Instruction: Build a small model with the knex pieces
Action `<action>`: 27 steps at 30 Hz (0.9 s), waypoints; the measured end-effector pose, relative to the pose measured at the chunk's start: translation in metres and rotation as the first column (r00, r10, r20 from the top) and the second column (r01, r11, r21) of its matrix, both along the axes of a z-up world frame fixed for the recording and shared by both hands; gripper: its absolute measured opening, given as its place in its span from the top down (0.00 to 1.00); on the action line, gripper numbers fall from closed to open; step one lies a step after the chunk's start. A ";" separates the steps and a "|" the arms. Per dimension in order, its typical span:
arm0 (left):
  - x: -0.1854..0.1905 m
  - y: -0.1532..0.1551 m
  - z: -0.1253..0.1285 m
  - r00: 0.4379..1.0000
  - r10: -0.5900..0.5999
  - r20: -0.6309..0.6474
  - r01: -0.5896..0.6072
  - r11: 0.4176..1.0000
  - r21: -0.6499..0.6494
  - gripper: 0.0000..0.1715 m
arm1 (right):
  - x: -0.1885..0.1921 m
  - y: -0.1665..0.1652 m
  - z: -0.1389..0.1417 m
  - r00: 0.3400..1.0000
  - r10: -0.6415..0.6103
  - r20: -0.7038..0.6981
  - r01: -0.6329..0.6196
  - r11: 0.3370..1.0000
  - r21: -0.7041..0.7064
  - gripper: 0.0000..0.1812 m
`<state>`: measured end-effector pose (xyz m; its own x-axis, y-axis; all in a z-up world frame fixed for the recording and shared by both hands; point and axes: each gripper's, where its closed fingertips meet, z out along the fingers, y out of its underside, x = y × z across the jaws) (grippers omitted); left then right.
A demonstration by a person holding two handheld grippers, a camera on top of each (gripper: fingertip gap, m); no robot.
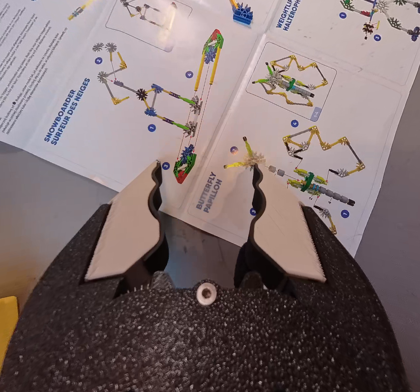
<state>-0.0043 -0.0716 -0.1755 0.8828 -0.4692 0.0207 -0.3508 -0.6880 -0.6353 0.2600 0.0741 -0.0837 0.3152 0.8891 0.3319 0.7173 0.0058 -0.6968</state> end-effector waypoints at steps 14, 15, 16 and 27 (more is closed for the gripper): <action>-0.001 -0.003 0.000 1.000 0.008 0.005 -0.008 1.000 0.014 0.54 | 0.012 0.065 -0.011 0.899 -0.416 -0.139 0.428 0.901 0.075 0.98; -0.001 -0.003 0.000 1.000 0.009 0.003 -0.009 1.000 0.011 0.54 | 0.012 0.071 -0.011 0.888 -0.432 -0.155 0.447 0.891 0.078 0.98; -0.001 -0.003 0.000 1.000 0.010 0.003 -0.010 1.000 0.010 0.54 | 0.014 0.076 -0.011 0.875 -0.454 -0.172 0.470 0.879 0.074 0.98; -0.002 -0.007 0.000 1.000 0.013 0.010 -0.014 1.000 0.020 0.55 | -0.001 0.077 -0.011 0.847 -0.490 -0.206 0.513 0.855 0.079 0.98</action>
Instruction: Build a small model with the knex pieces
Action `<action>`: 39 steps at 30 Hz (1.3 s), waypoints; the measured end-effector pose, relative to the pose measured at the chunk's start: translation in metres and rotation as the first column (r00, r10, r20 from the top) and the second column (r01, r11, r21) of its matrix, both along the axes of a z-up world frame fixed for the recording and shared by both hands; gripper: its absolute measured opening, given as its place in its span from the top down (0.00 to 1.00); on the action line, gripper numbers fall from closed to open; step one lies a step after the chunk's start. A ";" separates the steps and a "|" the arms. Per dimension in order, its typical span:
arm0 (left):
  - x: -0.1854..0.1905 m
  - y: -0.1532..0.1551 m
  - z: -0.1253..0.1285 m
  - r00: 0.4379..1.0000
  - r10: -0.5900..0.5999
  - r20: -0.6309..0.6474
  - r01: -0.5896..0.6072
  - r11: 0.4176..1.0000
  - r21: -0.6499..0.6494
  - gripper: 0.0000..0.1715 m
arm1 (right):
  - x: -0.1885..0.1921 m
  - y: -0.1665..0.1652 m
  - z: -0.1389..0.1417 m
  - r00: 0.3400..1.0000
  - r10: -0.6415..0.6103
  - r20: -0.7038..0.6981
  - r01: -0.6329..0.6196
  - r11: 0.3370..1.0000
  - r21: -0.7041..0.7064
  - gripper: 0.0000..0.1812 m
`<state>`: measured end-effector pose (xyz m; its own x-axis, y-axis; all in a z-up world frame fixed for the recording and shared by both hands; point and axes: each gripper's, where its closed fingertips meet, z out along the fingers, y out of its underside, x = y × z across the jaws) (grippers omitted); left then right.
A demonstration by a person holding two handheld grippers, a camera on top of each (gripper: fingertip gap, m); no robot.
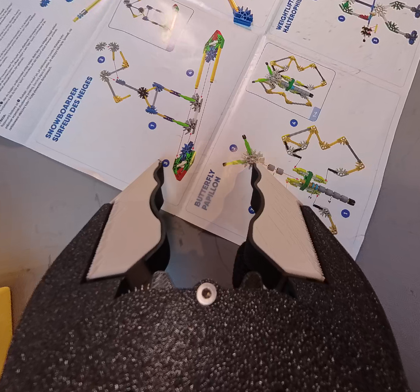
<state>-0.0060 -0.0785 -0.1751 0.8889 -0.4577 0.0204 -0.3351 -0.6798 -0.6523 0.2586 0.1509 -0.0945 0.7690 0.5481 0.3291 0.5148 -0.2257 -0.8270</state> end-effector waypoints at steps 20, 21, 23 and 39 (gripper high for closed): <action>-0.002 0.000 0.000 1.000 0.002 0.017 -0.003 1.000 0.014 0.56 | -0.067 -0.076 0.027 0.825 0.557 -0.093 -0.564 0.818 -0.107 0.88; -0.002 0.001 0.001 1.000 0.007 0.023 -0.007 1.000 0.017 0.56 | -0.070 -0.077 0.009 0.818 0.567 -0.092 -0.574 0.800 -0.174 0.87; -0.002 0.001 0.001 0.999 0.016 0.036 -0.017 1.000 0.025 0.57 | -0.074 -0.074 -0.021 0.824 0.560 -0.087 -0.560 0.782 -0.274 0.86; 0.055 0.059 0.032 0.991 -0.025 0.134 0.009 0.993 0.116 0.73 | -0.085 -0.064 -0.075 0.852 0.522 -0.030 -0.484 0.765 -0.426 0.91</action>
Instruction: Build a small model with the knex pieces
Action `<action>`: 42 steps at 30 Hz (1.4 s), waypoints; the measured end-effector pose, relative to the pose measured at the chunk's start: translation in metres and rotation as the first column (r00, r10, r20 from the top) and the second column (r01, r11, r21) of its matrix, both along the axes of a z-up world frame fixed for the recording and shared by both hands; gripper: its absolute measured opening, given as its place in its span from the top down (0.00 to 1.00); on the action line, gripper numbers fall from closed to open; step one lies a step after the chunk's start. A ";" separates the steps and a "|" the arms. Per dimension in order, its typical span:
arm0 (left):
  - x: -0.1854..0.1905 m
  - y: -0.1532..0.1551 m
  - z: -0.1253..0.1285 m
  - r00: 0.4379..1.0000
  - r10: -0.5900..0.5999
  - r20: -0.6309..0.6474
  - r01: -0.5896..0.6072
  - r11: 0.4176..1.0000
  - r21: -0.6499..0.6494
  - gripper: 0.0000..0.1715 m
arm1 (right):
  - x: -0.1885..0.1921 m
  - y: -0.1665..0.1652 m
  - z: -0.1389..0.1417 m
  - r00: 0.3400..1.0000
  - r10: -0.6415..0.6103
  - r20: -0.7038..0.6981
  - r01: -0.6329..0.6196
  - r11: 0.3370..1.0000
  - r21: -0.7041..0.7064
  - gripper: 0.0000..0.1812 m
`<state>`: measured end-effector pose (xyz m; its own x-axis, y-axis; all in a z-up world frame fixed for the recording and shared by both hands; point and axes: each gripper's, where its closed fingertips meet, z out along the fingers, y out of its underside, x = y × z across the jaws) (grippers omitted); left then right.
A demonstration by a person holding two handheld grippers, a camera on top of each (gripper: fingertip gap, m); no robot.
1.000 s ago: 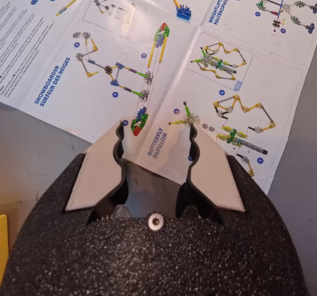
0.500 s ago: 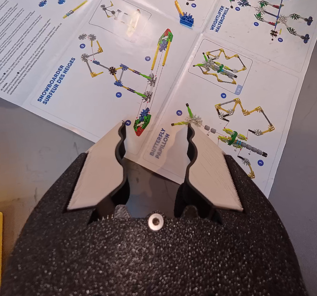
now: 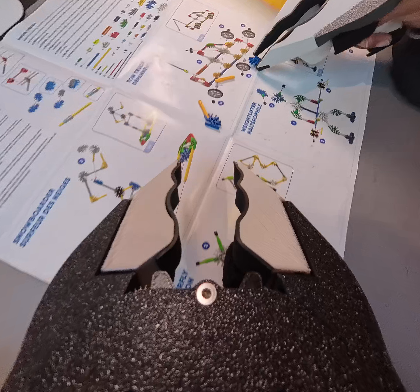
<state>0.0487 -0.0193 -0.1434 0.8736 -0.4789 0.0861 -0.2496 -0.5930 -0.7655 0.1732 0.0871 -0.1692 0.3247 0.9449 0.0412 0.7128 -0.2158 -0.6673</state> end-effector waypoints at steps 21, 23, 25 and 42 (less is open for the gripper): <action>0.003 -0.028 -0.011 0.992 -0.015 -0.121 0.007 0.997 -0.071 0.90 | -0.035 -0.077 0.023 0.954 0.237 -0.182 -0.246 0.969 -0.026 0.91; -0.006 -0.053 -0.011 0.995 0.008 -0.102 -0.017 0.996 -0.084 0.90 | -0.043 -0.087 0.022 0.954 0.250 -0.166 -0.256 0.967 -0.013 0.91; -0.011 -0.070 -0.017 0.993 0.027 -0.112 -0.038 0.995 -0.097 0.90 | -0.050 -0.095 0.019 0.957 0.248 -0.147 -0.252 0.968 -0.008 0.91; -0.014 -0.079 -0.025 0.998 -0.039 -0.039 0.035 0.995 -0.089 0.81 | -0.047 -0.004 0.007 0.992 0.127 0.025 -0.128 0.991 0.033 0.91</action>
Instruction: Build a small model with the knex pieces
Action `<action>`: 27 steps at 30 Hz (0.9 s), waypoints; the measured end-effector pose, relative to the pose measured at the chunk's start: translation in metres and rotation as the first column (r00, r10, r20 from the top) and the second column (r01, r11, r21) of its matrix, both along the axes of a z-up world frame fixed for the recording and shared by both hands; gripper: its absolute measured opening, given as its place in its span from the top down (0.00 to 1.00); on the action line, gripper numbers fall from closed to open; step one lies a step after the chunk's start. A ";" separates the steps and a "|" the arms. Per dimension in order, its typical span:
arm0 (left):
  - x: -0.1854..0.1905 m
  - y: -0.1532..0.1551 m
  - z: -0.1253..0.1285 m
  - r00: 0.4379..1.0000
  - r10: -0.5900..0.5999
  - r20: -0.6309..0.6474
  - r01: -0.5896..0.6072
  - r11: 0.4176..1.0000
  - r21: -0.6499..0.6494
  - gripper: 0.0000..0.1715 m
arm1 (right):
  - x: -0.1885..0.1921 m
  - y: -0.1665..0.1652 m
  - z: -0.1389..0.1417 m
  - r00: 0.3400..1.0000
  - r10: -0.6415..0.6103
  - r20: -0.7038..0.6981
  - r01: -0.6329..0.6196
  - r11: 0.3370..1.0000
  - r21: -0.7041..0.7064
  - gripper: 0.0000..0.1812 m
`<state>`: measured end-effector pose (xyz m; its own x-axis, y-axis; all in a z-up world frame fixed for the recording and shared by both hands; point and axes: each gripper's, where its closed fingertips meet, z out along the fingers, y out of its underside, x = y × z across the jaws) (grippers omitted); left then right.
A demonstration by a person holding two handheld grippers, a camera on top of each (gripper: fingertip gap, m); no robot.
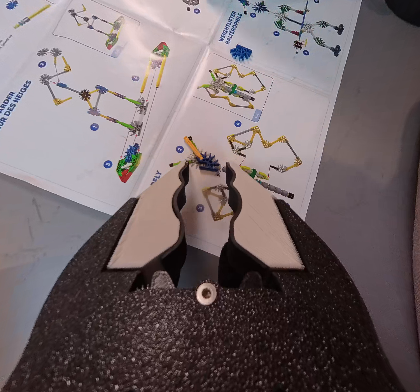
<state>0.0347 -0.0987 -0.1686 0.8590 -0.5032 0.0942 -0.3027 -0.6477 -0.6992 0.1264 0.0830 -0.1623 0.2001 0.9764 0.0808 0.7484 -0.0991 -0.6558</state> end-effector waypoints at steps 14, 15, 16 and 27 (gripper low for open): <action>-0.012 -0.010 0.000 0.999 -0.044 -0.024 0.045 0.999 0.020 0.88 | -0.029 -0.067 0.001 0.976 0.216 -0.029 -0.218 0.975 -0.054 1.00; -0.013 -0.010 0.003 0.999 -0.038 -0.004 0.038 0.999 0.034 0.87 | -0.030 -0.071 0.003 0.972 0.232 -0.041 -0.235 0.970 -0.065 0.99; -0.012 -0.008 0.008 0.999 -0.030 0.024 0.029 0.998 0.048 0.87 | -0.029 -0.073 0.005 0.968 0.244 -0.052 -0.247 0.966 -0.077 0.99; 0.032 0.026 0.029 0.991 -0.122 0.047 0.112 0.978 0.177 0.86 | -0.029 -0.122 0.010 0.882 0.458 -0.108 -0.467 0.881 -0.073 0.99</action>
